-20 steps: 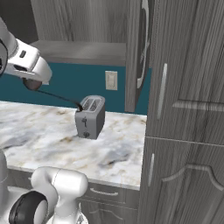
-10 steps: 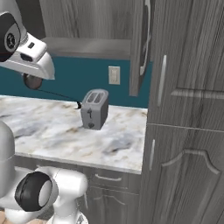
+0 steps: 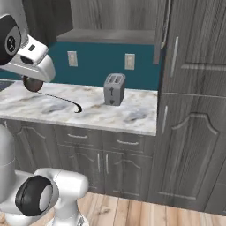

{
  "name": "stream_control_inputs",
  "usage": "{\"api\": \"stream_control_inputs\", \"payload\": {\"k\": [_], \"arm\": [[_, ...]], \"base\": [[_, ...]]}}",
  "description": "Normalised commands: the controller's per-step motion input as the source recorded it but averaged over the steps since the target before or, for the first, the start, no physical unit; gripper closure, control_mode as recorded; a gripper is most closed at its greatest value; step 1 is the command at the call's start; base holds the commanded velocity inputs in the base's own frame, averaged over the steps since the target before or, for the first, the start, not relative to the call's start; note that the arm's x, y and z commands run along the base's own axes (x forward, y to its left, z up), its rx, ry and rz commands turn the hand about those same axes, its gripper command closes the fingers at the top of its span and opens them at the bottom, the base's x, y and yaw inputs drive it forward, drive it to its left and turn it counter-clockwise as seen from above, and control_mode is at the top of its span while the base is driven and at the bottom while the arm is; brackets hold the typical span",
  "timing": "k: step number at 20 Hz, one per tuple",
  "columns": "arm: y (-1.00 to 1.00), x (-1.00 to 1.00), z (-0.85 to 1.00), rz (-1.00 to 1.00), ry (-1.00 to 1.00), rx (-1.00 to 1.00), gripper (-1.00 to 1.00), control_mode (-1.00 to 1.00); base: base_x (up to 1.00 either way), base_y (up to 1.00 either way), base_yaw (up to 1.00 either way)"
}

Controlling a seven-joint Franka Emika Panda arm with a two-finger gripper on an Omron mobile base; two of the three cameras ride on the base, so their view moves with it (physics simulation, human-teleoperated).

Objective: Open the cabinet and move the ladle to the pot. Then close the cabinet.

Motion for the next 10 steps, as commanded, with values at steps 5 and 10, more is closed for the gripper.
{"api": "stream_control_inputs", "payload": {"k": [5, 10], "arm": [[0.00, 0.00, 0.00, 0.00, 0.00, 0.00, 1.00, 1.00], [0.00, 0.00, 0.00, 0.00, 0.00, 0.00, 1.00, 1.00]], "base": [[-0.47, 0.98, 0.00], [-0.05, 0.95, 0.01]]}}
